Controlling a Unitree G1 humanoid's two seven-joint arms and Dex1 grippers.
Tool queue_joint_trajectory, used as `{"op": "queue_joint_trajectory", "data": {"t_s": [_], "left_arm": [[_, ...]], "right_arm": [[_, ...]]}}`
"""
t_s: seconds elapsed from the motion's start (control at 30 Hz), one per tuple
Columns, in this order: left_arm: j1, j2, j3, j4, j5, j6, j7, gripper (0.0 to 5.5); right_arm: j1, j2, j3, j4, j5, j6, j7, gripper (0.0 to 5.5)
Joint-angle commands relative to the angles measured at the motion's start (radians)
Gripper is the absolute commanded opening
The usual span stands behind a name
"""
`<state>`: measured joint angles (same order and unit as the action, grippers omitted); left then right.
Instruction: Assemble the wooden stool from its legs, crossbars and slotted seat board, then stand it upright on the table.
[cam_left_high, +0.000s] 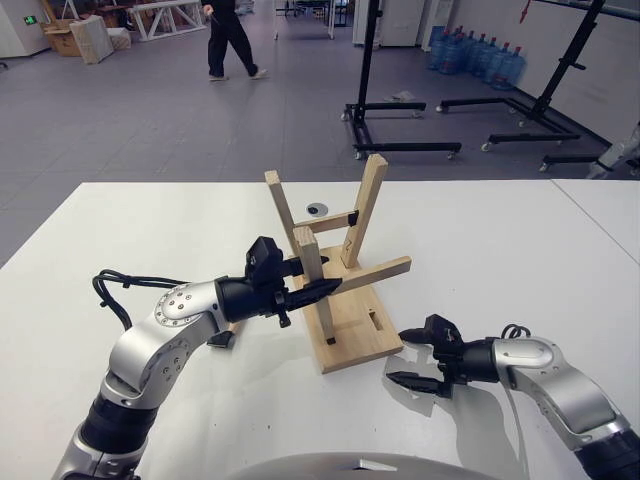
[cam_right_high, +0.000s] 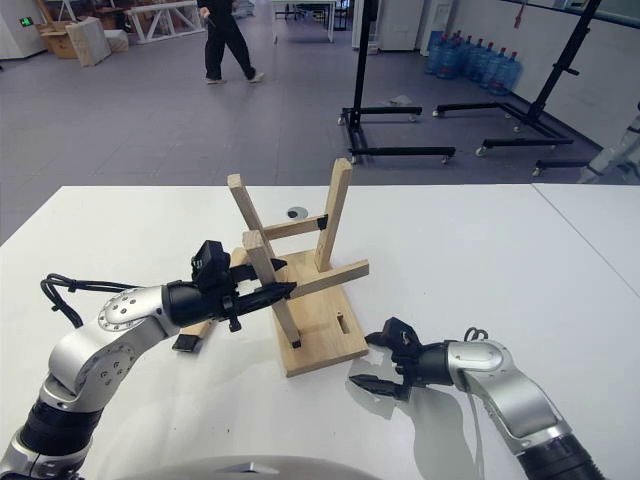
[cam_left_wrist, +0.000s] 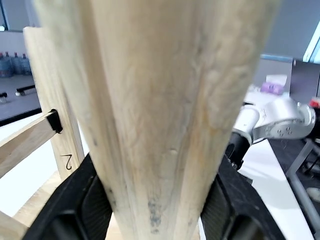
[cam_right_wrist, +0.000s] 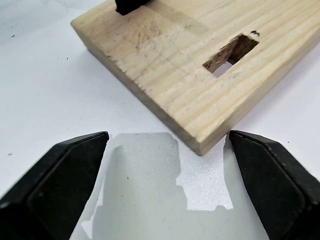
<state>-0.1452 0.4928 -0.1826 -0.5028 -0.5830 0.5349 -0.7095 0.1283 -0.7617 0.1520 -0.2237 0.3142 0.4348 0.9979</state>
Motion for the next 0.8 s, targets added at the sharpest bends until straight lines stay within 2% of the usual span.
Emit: {"op": "queue_joint_trajectory", "data": {"t_s": [0.03, 0.23, 0.37, 0.63, 0.8], "left_arm": [[0.037, 0.056, -0.064, 0.036, 0.123, -0.019, -0.006, 2.1], [0.06, 0.049, -0.174, 0.135, 0.183, 0.014, -0.003, 2.1], [0.075, 0.081, -0.256, 0.187, 0.263, -0.029, -0.024, 2.1], [0.092, 0.12, -0.32, 0.255, 0.406, -0.147, -0.035, 2.1], [0.052, 0.124, -0.345, 0.224, 0.443, -0.137, -0.042, 2.1]], "right_arm": [[0.012, 0.01, 0.008, -0.016, -0.003, 0.014, -0.012, 4.47], [0.015, 0.02, 0.014, -0.014, -0.002, 0.021, -0.022, 4.47], [0.009, 0.028, 0.02, -0.015, 0.002, 0.026, -0.031, 4.47], [0.024, 0.04, 0.023, -0.029, 0.004, 0.035, -0.045, 4.47], [0.023, 0.045, 0.027, -0.028, 0.002, 0.035, -0.047, 4.47]]}}
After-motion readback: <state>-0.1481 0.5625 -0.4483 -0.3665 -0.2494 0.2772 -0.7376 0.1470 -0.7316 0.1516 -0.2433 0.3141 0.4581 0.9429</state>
